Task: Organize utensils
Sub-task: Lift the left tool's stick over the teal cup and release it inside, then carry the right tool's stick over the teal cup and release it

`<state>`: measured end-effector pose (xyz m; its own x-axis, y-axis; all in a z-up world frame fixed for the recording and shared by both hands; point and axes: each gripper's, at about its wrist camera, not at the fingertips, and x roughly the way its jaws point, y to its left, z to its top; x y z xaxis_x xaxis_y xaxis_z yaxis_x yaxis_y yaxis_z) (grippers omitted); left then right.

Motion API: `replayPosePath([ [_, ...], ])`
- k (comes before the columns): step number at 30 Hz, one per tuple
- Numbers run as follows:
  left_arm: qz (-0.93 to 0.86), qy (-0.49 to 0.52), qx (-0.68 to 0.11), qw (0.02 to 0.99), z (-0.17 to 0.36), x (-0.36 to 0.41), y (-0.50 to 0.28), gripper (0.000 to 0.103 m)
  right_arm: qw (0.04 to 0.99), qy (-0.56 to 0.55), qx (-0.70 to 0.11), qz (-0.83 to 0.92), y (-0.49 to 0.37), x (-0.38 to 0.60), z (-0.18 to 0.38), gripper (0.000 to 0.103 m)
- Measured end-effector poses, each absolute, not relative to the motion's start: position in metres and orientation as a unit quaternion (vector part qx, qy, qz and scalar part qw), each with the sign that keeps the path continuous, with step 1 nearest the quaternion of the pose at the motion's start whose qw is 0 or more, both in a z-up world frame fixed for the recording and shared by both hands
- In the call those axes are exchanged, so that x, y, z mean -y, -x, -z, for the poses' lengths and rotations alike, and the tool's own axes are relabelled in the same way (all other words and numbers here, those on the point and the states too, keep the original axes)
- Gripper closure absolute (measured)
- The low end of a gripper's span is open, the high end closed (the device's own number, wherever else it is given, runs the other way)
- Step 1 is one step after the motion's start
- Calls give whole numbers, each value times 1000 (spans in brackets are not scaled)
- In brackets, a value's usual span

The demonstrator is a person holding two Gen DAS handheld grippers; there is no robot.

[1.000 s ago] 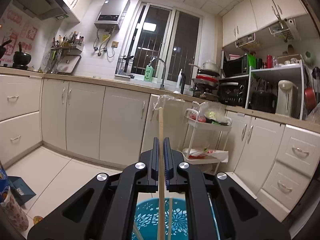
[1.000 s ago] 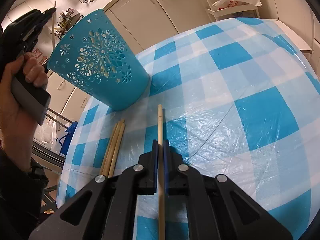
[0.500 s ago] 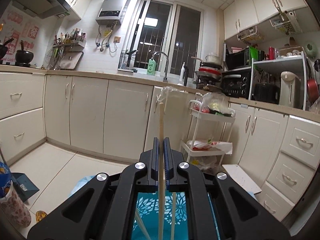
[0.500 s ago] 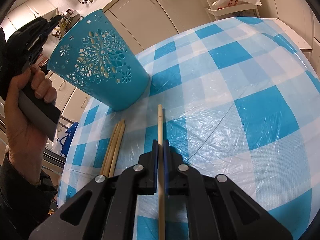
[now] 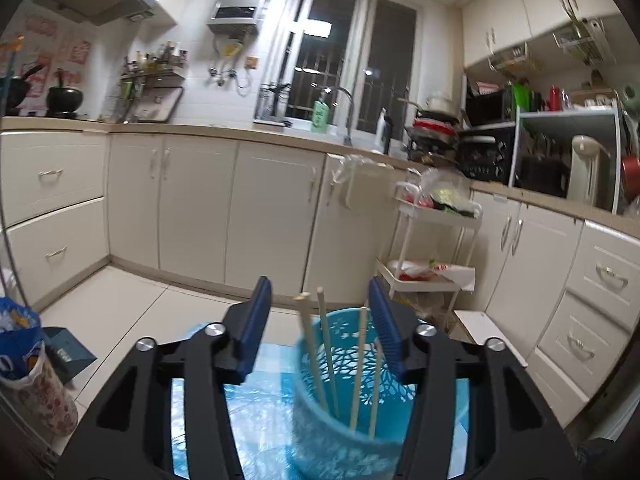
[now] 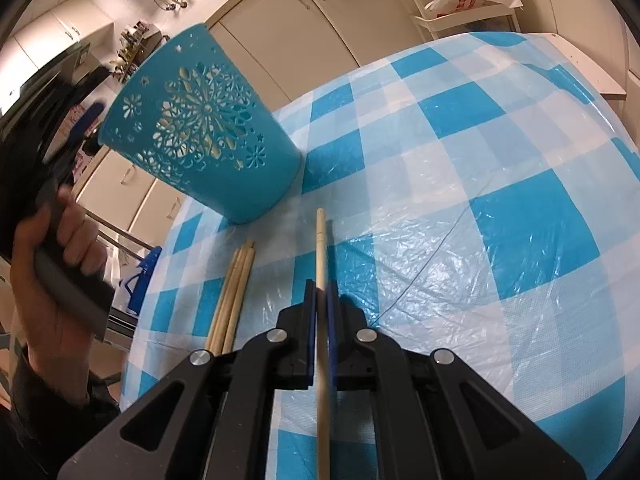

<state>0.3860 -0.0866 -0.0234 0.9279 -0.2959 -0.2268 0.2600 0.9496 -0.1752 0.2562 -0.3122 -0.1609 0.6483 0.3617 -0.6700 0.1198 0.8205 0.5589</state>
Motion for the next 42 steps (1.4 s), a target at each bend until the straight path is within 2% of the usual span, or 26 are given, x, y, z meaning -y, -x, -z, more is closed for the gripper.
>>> replayPosePath([
  [5,128,81,-127,980,25,58,-357,41,863,-303,-397,-76,-251,317,157,97],
  [11,121,101,-181,971,57,29,-335,31,870,-321,-365,-86,-243,320,147,97],
  [16,117,126,-232,957,98,10,-328,30,877,-335,-328,-104,-238,319,125,97],
  [23,113,158,-255,947,128,-1,-326,25,894,-333,-272,-128,-247,316,73,97],
  [36,101,209,-253,939,134,-18,-329,19,925,-311,-155,-153,-320,296,-27,97],
  [42,97,230,-256,934,139,-25,-331,19,945,-271,-146,-112,-380,281,-40,97],
])
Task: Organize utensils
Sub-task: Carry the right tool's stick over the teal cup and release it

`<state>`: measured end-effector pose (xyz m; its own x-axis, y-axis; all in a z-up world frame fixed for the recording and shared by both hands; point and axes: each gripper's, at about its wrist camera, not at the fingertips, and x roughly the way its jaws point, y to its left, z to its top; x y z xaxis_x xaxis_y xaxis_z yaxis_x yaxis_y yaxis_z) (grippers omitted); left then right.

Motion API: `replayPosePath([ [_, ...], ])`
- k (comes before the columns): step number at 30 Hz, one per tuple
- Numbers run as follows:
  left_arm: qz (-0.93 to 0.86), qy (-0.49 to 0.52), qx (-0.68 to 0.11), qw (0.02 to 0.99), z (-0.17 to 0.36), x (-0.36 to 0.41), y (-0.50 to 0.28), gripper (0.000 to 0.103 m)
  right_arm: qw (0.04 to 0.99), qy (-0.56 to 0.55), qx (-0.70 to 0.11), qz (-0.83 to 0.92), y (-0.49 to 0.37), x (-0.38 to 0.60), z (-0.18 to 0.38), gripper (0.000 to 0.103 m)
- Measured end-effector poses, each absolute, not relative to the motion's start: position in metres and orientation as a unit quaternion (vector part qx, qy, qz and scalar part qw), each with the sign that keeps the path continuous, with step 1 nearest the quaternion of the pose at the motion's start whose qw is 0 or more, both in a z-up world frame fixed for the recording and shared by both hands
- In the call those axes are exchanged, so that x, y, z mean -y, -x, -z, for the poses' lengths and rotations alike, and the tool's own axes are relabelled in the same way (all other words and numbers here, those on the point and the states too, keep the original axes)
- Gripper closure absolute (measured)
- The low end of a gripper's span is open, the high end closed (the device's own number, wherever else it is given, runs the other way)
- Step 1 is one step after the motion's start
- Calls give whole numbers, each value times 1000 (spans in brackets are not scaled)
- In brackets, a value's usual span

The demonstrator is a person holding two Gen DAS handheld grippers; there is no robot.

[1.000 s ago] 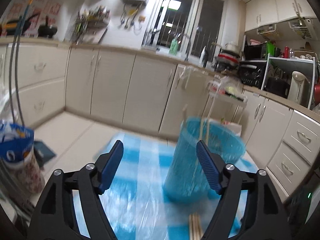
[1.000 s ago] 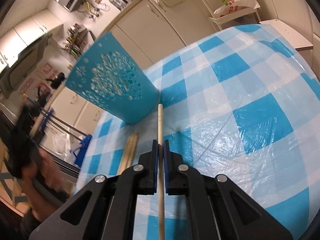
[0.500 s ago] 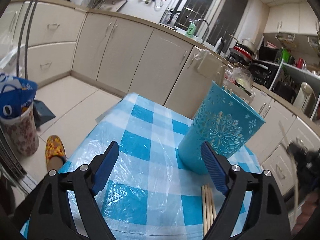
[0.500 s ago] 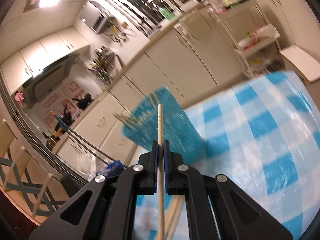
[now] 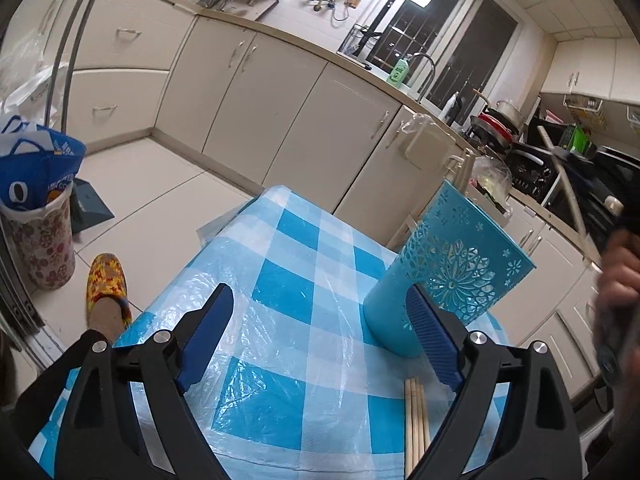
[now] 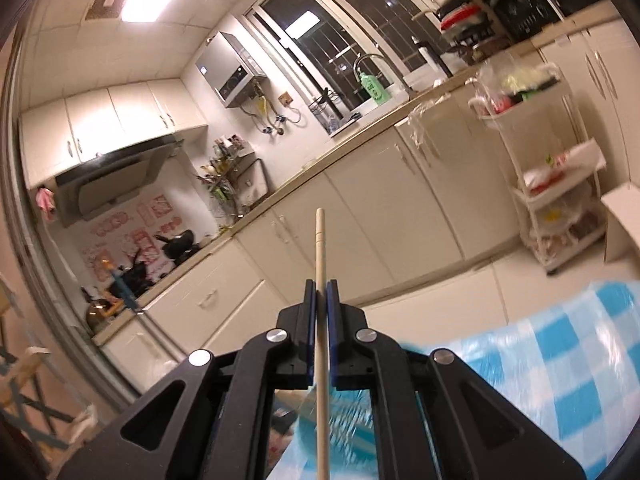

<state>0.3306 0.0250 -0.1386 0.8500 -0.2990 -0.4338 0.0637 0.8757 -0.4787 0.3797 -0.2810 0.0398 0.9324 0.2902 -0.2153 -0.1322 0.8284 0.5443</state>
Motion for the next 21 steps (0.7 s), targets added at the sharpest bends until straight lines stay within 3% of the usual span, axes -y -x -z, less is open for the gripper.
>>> replayPosePath([
  [11,105,241,-252,931,141,-28,-330,19,959,-189,-203,-60,-447,259,-23,97],
  [21,109,244,-254,930,141,-27,-331,19,956,-153,-241,-64,-444,246,-13,96],
])
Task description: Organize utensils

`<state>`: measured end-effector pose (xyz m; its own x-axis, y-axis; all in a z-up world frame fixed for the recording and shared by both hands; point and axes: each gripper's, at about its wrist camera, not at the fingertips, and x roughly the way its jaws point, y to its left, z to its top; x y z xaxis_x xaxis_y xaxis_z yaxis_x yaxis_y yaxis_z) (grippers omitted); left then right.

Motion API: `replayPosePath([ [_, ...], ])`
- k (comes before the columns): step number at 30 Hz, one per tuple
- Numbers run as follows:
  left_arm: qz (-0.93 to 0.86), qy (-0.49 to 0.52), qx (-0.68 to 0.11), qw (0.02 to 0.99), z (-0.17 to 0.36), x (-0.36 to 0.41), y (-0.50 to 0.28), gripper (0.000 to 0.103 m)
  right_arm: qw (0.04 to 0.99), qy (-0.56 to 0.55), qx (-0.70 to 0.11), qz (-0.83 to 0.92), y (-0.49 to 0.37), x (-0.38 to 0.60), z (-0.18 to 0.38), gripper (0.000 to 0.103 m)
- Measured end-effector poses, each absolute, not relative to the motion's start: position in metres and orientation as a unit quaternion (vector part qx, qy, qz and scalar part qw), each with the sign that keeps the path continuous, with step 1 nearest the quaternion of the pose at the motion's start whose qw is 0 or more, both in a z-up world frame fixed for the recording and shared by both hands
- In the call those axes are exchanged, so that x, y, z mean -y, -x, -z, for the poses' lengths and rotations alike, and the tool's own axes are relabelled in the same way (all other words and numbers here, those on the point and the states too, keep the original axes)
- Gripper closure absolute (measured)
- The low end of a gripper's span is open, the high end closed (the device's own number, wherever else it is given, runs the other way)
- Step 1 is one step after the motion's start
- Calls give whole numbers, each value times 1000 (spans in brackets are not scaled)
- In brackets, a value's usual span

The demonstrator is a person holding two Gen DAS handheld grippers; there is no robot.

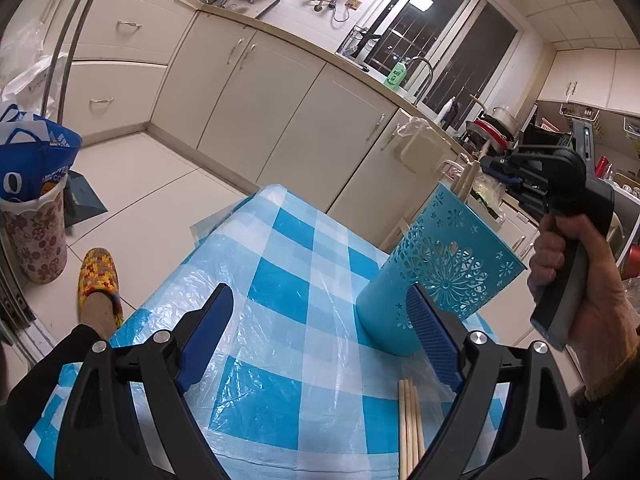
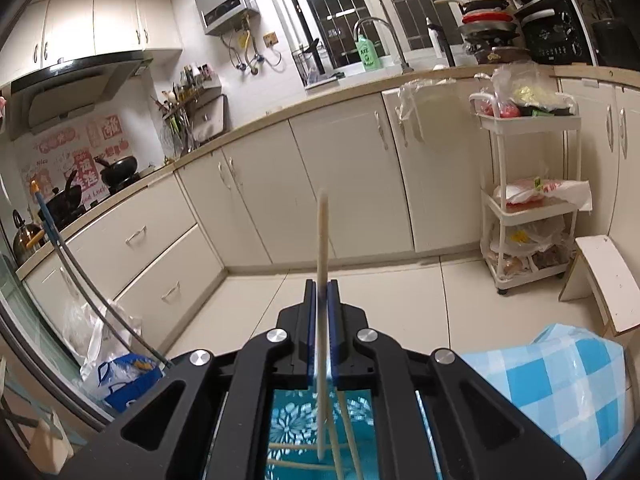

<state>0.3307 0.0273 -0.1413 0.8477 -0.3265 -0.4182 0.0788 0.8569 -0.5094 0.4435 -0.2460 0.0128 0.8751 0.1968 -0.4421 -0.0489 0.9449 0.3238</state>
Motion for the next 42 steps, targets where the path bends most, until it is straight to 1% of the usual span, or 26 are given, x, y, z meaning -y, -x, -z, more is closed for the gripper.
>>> replayPosePath([
  [5,108,245,-256,929,142,-27,-332,19,953,-160,-247,-75,-420,254,-10,95],
  [7,107,245,-256,929,142,-26,-332,19,953,-171,-240,-74,-400,263,-11,85],
  [12,103,242,-260,929,142,-25,-333,18,951,-190,-235,-60,-339,282,-5,81],
  [15,100,229,-255,934,137,-21,-330,18,941,-180,-282,-55,-302,276,24,81],
  [17,101,218,-256,936,133,-18,-325,18,925,-158,-341,-63,-282,260,56,81],
  [20,106,218,-261,934,128,-16,-315,17,906,-129,-397,-72,-266,236,97,81],
  [22,108,203,-263,937,122,-13,-307,16,899,-118,-416,-74,-261,224,115,81],
  [28,118,162,-271,942,115,-10,-290,14,895,-69,-436,-63,-264,199,132,81],
  [32,125,148,-293,936,120,-7,-286,14,890,-39,-451,-56,-267,191,142,81],
  [38,143,112,-330,926,129,11,-290,14,891,-6,-451,-61,-265,188,147,81],
  [41,155,83,-355,918,132,25,-295,14,890,-2,-451,-65,-264,192,147,88],
  [42,159,71,-363,916,133,31,-297,14,890,-5,-451,-65,-264,196,147,92],
])
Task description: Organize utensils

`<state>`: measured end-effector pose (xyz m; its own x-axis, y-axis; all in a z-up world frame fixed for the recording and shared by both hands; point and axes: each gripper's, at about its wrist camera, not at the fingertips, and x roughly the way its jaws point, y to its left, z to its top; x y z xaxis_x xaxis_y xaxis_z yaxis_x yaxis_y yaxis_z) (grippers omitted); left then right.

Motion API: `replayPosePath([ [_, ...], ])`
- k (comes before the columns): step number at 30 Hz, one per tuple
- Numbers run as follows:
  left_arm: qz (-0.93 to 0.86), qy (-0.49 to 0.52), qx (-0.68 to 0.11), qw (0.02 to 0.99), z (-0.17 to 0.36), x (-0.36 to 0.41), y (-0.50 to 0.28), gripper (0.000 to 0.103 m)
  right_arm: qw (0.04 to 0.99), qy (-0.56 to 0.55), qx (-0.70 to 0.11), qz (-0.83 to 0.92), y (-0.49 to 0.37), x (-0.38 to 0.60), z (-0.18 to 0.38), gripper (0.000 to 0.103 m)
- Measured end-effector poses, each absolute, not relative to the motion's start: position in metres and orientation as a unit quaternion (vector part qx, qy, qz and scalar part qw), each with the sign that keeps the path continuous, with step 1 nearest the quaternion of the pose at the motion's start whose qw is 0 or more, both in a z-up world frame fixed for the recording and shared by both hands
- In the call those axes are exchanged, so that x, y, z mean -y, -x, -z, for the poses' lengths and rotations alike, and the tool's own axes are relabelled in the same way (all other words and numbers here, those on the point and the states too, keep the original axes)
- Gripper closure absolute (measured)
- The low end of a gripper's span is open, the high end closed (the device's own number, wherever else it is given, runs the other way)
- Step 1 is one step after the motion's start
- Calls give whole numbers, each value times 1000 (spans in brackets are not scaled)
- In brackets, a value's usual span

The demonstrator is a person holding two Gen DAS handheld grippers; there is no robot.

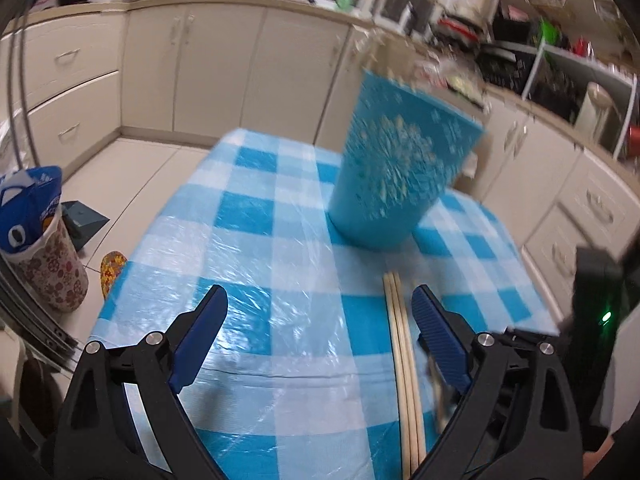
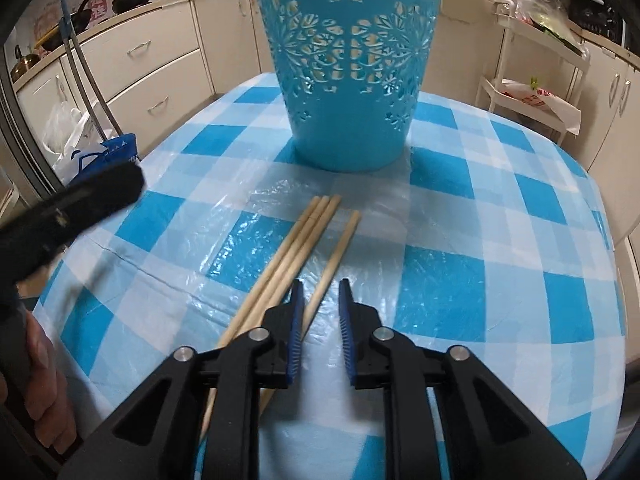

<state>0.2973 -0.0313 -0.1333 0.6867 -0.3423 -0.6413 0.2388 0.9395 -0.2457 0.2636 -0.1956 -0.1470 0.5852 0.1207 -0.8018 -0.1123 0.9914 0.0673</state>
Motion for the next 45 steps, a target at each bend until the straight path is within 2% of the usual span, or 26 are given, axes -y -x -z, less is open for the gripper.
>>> replayPosePath([
  [8,172,-42,-419,891,149,85,-314,14,888,-77,-449,-59,-255,244,147,93],
  [19,139,-85,-458,874,167,100,-330,14,882,-125,-447,-76,-254,257,149,94],
  [45,112,-72,-471,872,173,93,-337,14,880,-140,-447,-82,-254,262,151,94],
])
